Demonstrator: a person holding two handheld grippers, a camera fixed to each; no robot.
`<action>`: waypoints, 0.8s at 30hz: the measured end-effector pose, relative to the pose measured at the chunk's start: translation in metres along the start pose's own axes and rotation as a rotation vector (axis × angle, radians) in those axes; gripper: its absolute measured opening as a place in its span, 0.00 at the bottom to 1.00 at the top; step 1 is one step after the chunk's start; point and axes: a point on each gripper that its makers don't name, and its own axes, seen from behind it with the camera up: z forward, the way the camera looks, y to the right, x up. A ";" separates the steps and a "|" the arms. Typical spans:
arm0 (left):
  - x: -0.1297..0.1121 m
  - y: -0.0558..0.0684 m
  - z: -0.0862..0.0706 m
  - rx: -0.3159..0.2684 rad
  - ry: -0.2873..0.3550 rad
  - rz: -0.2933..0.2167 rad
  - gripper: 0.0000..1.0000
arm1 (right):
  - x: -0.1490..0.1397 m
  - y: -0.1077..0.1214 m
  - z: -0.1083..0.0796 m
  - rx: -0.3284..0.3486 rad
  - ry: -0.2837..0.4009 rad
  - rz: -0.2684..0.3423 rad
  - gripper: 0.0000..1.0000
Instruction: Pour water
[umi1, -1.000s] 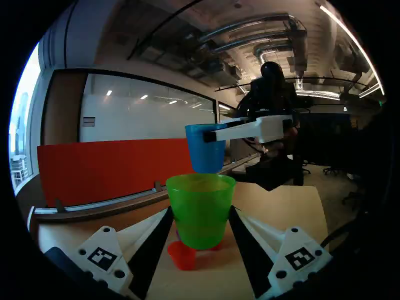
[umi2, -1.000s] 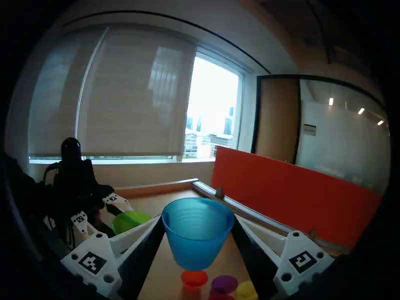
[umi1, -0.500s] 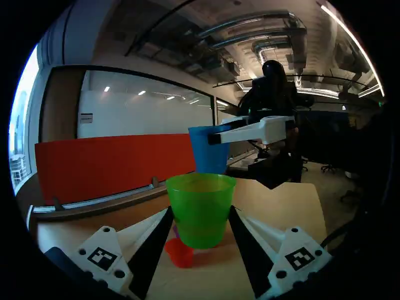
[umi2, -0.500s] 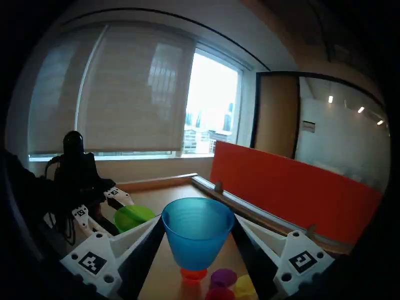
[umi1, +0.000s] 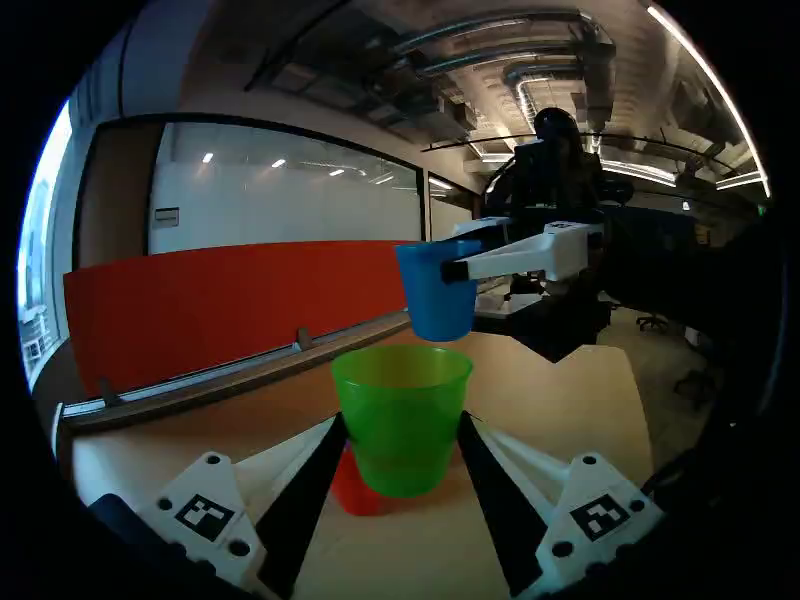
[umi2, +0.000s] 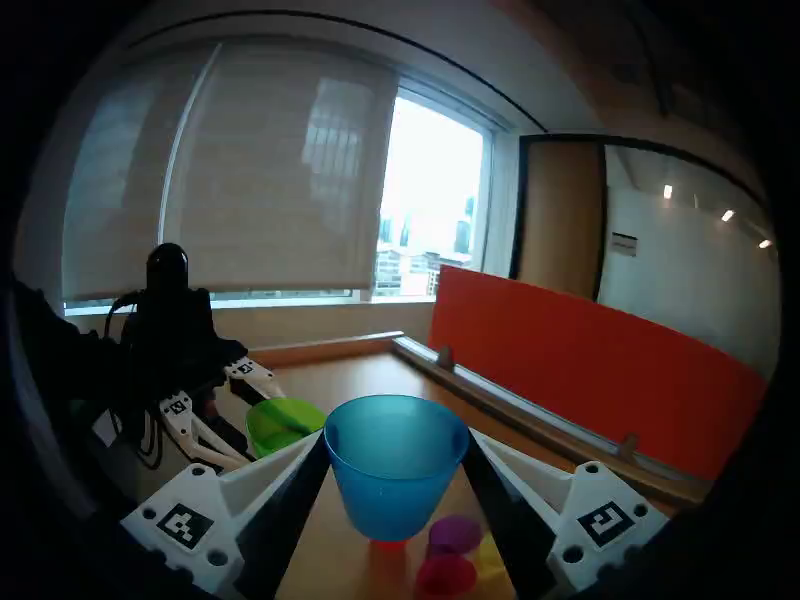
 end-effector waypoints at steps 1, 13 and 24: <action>-0.001 0.000 0.000 -0.002 -0.005 0.000 0.79 | -0.002 -0.001 0.000 0.002 -0.002 0.000 0.91; -0.020 0.004 0.000 -0.018 -0.066 0.003 0.79 | -0.035 -0.004 -0.008 0.011 -0.039 -0.015 0.91; -0.043 0.009 0.005 -0.035 -0.129 0.000 0.79 | -0.082 -0.009 -0.017 0.027 -0.101 -0.034 0.91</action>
